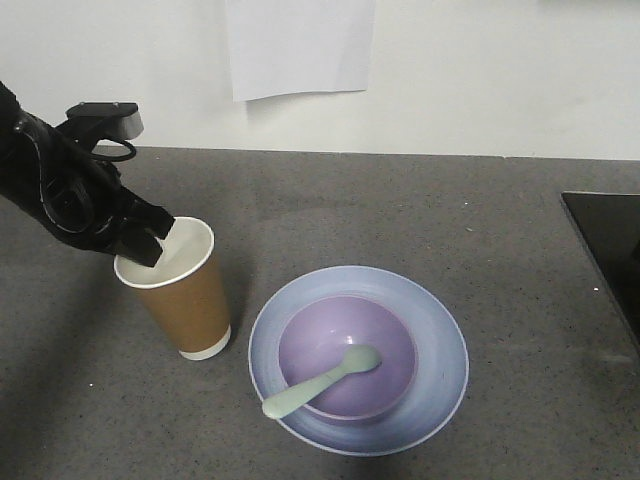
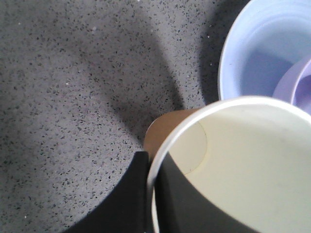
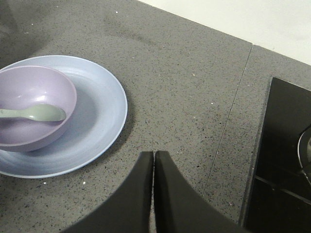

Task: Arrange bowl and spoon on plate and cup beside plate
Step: 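Slide the held cup toward the plate with the left gripper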

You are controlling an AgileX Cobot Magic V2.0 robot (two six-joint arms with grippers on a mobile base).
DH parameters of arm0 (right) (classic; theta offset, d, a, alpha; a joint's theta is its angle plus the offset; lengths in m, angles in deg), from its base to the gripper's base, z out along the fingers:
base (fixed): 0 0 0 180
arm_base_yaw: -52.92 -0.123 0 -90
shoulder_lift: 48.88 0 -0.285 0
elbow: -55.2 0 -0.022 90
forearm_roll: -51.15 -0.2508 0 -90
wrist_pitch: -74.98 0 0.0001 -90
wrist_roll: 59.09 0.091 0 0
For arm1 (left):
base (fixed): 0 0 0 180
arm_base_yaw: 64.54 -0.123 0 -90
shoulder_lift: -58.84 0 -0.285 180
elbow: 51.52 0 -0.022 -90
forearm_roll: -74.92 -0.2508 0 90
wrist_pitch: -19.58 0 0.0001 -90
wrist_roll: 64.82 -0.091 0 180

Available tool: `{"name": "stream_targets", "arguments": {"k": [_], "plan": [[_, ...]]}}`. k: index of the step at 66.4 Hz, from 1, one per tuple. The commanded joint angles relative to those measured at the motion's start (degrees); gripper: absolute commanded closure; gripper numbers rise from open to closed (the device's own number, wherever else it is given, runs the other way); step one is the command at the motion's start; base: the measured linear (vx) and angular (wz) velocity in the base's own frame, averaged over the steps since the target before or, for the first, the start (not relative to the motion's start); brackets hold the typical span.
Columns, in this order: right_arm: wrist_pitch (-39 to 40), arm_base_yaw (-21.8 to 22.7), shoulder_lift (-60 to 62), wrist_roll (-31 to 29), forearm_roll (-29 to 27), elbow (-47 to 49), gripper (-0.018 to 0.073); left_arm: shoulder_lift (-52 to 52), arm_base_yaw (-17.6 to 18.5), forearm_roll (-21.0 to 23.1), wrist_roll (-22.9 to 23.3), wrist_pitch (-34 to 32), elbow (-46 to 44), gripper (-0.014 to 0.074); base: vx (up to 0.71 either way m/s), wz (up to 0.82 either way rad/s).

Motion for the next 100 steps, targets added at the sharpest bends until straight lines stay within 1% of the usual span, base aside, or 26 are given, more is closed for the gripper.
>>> {"name": "stream_targets", "arguments": {"k": [1,67,87,100], "plan": [[3.5,0.3,-0.2,0.1,-0.2,1.4,0.0565,2.4,0.5,1.8,-0.1,-1.8,-1.3,0.0604,0.00,0.00],[2.4,0.3,-0.2,0.1,-0.3,1.4,0.0565,2.4,0.5,1.7,-0.1,-1.3,-1.3,0.0604,0.00,0.00],[2.3,0.3,-0.2,0.1,-0.3,1.4,0.0565,2.4,0.5,1.7,-0.2,-0.5,-1.3,0.0604,0.00,0.00],[2.3,0.3,-0.2,0.1,-0.3,1.4,0.0565,2.4,0.5,1.8,-1.0,1.7,-1.3,0.0595,0.00,0.00]]}}
